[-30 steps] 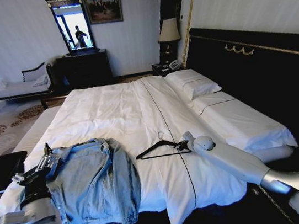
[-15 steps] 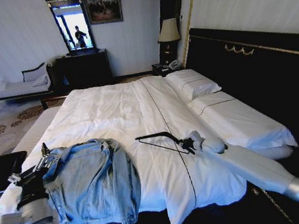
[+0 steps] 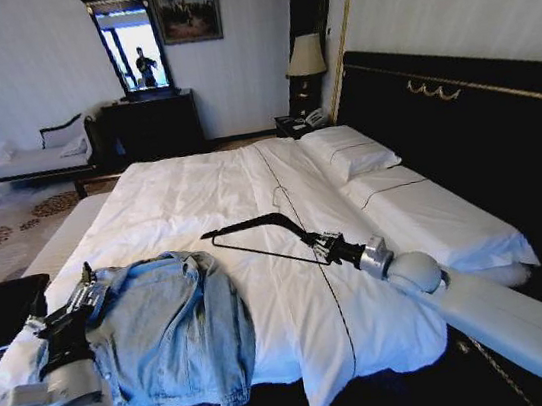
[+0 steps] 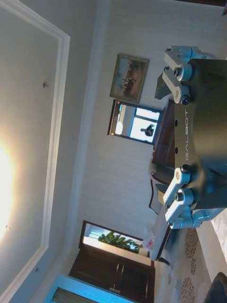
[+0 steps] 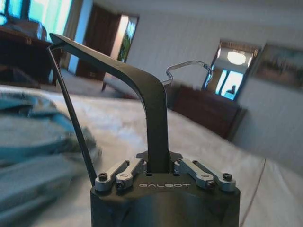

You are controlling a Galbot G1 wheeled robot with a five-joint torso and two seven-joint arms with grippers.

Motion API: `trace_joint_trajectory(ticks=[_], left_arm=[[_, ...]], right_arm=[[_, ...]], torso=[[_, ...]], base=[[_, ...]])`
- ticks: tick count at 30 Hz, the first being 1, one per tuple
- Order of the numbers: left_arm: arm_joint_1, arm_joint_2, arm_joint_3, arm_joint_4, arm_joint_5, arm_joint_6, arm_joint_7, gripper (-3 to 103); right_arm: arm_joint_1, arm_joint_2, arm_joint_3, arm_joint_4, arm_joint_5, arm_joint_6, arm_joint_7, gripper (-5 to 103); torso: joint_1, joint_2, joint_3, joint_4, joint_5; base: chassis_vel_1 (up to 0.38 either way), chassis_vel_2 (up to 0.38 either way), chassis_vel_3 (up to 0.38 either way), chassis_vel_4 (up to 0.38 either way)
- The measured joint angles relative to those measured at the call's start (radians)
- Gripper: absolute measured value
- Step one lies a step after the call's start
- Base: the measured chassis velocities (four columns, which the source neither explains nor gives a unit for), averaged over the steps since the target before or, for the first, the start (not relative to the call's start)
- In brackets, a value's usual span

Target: Pick up the clothes from the bed and hang them on the clothes hanger.

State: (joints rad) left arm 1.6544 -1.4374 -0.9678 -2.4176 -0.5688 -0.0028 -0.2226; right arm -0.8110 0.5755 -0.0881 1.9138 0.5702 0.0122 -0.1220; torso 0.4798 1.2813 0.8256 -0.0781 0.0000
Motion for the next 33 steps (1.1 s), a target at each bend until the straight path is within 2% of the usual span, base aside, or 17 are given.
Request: trace_joint_trajectory(ticks=[7,21,33], left_arm=[[0.013,-0.001,-0.006,-0.013,0.007,-0.003,0.000,100],[0.014,-0.002,-0.006,-0.008,-0.015,-0.003,0.001,100],[0.010,-0.003,-0.006,0.011,0.000,-0.024,0.006,100]], right_arm=[[0.032,0.013,-0.006,0.002,-0.007,0.044,-0.052,19],[-0.002,0.010,0.013,-0.028,-0.015,0.072,-0.054,19],[-0.001,0.040,-0.003,-0.047,0.005,0.071,-0.039,19]], torso=[[0.000,0.000,0.000,0.0002,-0.0001],[0.000,0.000,0.000,0.0000,-0.0001],[0.000,0.000,0.000,0.0001,0.0000]], base=[[0.000,0.000,0.000,0.000],[0.000,0.000,0.000,0.000],[0.000,0.000,0.000,0.000]])
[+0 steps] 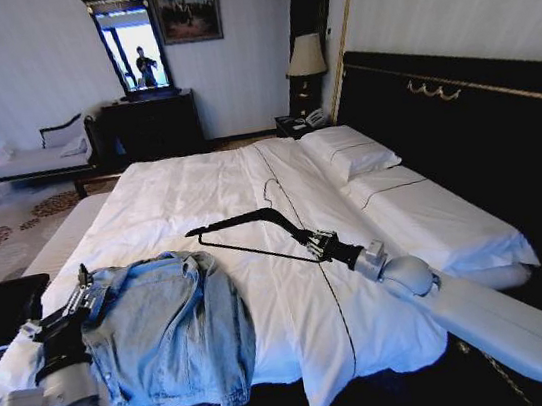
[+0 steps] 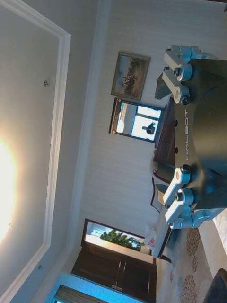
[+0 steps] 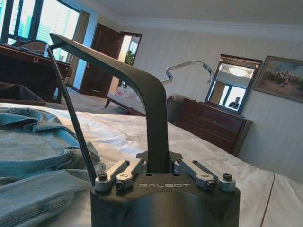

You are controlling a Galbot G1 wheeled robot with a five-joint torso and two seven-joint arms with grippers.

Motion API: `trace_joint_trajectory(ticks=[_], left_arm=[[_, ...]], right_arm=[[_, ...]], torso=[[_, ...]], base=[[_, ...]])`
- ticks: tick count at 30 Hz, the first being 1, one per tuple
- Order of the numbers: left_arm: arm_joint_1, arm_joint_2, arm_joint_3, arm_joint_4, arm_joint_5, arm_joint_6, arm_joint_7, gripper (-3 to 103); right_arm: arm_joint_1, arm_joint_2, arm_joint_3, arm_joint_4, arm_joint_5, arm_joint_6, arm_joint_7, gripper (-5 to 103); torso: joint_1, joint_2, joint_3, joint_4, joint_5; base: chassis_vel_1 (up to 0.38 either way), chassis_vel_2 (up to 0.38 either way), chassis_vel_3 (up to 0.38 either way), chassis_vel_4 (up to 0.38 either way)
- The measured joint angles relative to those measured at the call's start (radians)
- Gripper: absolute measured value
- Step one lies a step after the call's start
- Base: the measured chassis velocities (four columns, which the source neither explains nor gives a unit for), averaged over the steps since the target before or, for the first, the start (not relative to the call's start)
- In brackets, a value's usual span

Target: Pick up the clothes from the bed and hang them on the clothes hanger.

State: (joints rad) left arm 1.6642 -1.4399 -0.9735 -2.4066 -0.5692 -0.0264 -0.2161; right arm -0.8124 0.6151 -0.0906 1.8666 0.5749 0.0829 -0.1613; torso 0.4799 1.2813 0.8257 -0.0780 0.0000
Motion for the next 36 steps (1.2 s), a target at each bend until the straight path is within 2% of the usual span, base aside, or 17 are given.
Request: trace_joint_trajectory(ticks=[14,30,36], left_arm=[[-0.004,-0.004,0.005,0.014,0.004,-0.014,0.013,100],[-0.001,-0.010,0.004,0.017,0.013,-0.021,0.015,100],[-0.006,-0.014,0.009,0.023,0.019,-0.021,0.016,100]], right_arm=[[0.002,0.017,-0.016,-0.016,0.010,-0.005,0.007,19],[0.027,0.039,-0.031,-0.042,0.009,-0.006,-0.009,19],[0.027,0.049,-0.039,-0.053,0.006,-0.003,-0.012,19]], torso=[[0.000,0.000,0.000,-0.0003,0.0002],[0.000,0.000,0.000,0.0005,-0.0003],[0.000,0.000,0.000,-0.0004,0.0002]], base=[[0.028,0.026,-0.028,-0.029],[0.204,0.190,-0.206,-0.195],[0.092,0.091,-0.109,-0.118]])
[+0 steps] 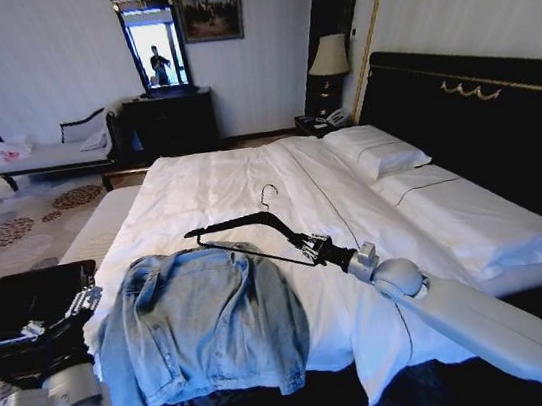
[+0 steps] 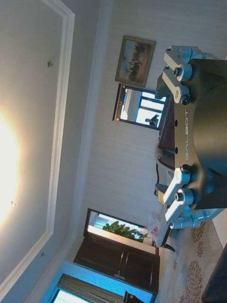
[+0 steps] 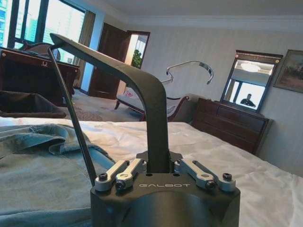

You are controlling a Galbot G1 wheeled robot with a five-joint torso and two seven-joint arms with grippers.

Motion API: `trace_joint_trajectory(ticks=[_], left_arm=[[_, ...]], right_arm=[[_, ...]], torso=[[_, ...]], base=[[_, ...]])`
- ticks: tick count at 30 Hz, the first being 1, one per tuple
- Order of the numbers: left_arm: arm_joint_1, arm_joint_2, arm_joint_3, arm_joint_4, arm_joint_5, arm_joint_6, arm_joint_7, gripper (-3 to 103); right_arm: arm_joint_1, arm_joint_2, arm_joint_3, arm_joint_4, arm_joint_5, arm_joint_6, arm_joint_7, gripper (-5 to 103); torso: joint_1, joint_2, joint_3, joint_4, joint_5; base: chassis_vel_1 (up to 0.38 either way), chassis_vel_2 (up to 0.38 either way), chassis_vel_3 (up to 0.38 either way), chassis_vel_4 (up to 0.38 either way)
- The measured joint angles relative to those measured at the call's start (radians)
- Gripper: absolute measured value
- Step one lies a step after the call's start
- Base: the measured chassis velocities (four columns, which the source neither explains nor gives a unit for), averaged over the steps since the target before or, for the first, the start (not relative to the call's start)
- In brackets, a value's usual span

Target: Pick up the clothes from the bed and hang them on the clothes hanger.

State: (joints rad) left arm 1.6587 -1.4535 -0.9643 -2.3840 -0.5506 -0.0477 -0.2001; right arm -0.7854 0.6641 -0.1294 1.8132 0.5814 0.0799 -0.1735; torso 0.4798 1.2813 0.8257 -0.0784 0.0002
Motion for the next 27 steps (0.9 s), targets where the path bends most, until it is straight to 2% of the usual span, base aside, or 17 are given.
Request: trace_joint_trajectory(ticks=[10,27], left_arm=[[-0.001,-0.007,0.002,0.003,0.003,-0.003,0.002,100],[-0.001,-0.010,0.000,0.004,0.004,-0.007,0.004,100]], right_arm=[[0.003,0.006,-0.003,-0.012,-0.005,0.001,-0.010,19],[0.004,0.019,-0.005,-0.030,-0.009,0.004,-0.012,19]], torso=[[0.000,0.000,0.000,0.0003,0.0000],[0.000,0.000,0.000,0.0004,-0.0003]], base=[[0.055,0.067,-0.063,-0.072],[0.136,0.141,-0.130,-0.126]])
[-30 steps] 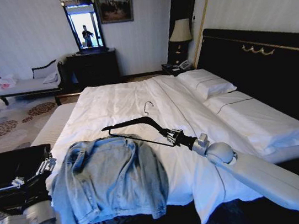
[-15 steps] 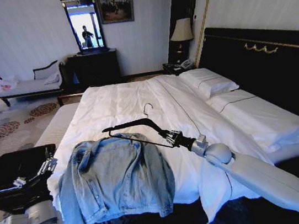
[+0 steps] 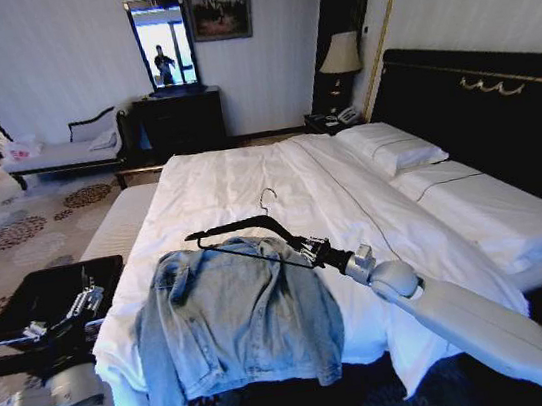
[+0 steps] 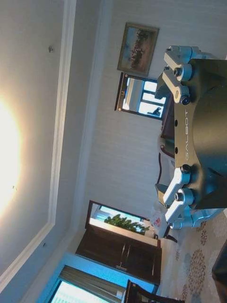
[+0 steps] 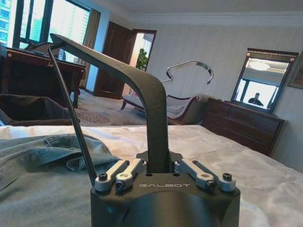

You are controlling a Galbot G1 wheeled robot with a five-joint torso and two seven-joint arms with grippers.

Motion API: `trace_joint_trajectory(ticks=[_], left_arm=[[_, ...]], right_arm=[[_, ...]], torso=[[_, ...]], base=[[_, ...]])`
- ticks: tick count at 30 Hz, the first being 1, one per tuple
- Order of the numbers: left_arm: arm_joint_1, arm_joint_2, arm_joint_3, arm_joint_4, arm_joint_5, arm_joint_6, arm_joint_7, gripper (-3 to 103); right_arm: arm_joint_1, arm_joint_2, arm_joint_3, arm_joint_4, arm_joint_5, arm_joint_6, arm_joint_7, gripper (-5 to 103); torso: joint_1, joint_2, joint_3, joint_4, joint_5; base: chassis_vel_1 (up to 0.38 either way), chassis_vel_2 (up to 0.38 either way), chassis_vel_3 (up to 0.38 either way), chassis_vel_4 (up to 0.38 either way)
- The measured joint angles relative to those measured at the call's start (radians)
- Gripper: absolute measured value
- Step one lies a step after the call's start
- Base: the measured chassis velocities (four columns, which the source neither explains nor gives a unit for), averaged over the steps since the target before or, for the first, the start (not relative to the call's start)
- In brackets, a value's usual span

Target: Pick up the clothes from the bed and hang them on the clothes hanger.

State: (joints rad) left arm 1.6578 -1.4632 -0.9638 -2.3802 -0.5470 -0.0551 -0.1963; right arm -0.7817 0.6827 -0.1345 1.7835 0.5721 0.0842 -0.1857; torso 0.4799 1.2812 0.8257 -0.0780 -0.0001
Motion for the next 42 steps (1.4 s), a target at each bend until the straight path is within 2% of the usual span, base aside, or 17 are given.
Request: trace_joint_trajectory(ticks=[15,32,42], left_arm=[[-0.002,-0.001,0.001,0.007,0.002,-0.004,0.003,100],[-0.003,0.000,-0.001,0.013,0.002,-0.008,0.006,100],[-0.005,0.004,-0.002,0.018,0.001,-0.011,0.008,100]], right_arm=[[0.004,0.015,-0.004,-0.008,0.024,0.047,0.003,19],[-0.004,0.018,-0.003,-0.011,0.010,0.040,0.002,19],[-0.009,0.016,-0.004,-0.012,0.004,0.040,0.002,19]], torso=[[0.000,0.000,0.000,-0.0003,0.0004],[0.000,0.000,0.000,0.0000,0.0001],[0.000,0.000,0.000,-0.0002,0.0001]], base=[[0.027,0.031,-0.029,-0.025],[0.000,0.000,0.000,0.000],[-0.111,0.116,0.107,-0.117]])
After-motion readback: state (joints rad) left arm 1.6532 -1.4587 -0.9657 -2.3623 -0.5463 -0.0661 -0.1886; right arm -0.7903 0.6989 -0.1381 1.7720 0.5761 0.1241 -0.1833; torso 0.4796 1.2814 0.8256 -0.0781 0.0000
